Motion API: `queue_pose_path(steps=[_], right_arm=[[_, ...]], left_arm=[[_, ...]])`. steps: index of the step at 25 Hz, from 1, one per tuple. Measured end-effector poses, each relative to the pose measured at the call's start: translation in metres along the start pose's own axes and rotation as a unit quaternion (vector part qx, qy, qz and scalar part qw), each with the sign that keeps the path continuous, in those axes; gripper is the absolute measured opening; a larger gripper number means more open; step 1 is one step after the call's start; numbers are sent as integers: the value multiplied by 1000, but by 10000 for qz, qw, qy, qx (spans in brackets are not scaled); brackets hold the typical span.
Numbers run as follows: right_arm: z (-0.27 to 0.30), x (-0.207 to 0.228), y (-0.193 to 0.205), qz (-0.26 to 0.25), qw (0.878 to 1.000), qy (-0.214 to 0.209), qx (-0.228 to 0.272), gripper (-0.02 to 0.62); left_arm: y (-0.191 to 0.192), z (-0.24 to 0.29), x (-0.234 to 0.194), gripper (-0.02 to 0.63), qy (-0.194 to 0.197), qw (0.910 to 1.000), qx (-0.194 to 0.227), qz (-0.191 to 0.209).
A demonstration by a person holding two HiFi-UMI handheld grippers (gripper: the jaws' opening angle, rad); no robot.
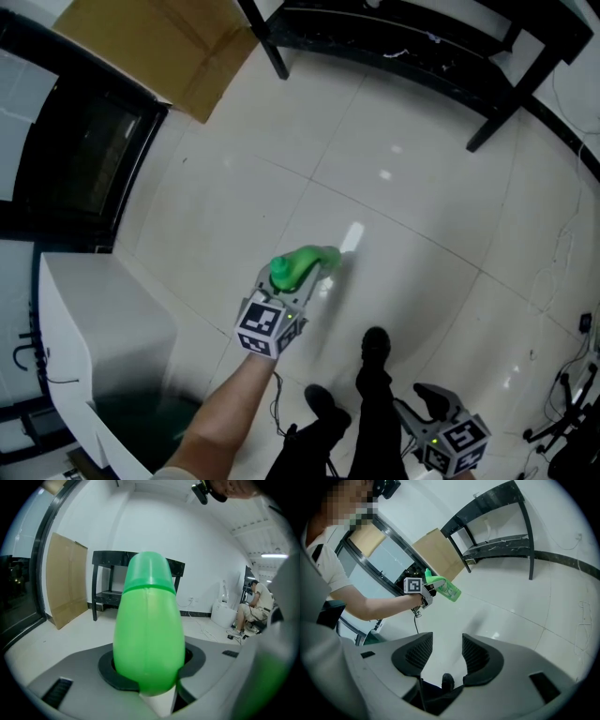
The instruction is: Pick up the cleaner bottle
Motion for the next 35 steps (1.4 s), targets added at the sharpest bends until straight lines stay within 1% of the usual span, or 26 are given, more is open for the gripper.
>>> queue_pose_path(steps=[4, 7, 10, 13, 18, 22, 28, 35], right_arm=[[-8, -21, 1, -21, 9998, 74, 171, 200], [-8, -41, 5, -26, 9995, 5, 311, 199], [-11, -65, 8, 74, 9994, -20, 344, 199], [-19, -87, 9, 56, 9991, 34, 413, 199], [-33, -118, 19, -187, 9986, 46, 490, 199], [-47, -145, 12, -341, 9977, 70, 582, 199], [-66, -182, -11, -600, 9953, 105, 758, 199], [-90, -218, -12, -835, 9935, 77, 775, 199]], left_arm=[[-24, -31, 1, 158, 2, 9998, 187, -36], [-36, -58, -4, 158, 8, 9997, 260, -34], [-43, -82, -4, 158, 33, 9996, 282, -57], [-59, -105, -5, 157, 12, 9992, 386, -64], [-84, -151, 1, 156, 103, 9989, 457, -23], [-105, -184, 0, 156, 90, 9983, 583, 22], [-140, -219, -5, 156, 17, 9976, 687, 65], [-166, -268, 2, 156, -28, 9979, 648, 75]])
Point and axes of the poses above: the fingertips, and each gripper's own axes: z forward along the fingers, x to its right, y out of its underside, the point moved 3 cm from there along -z, backward along the fingers, and after that the axes turned 10 degrees about z, right-handed, at the moved point
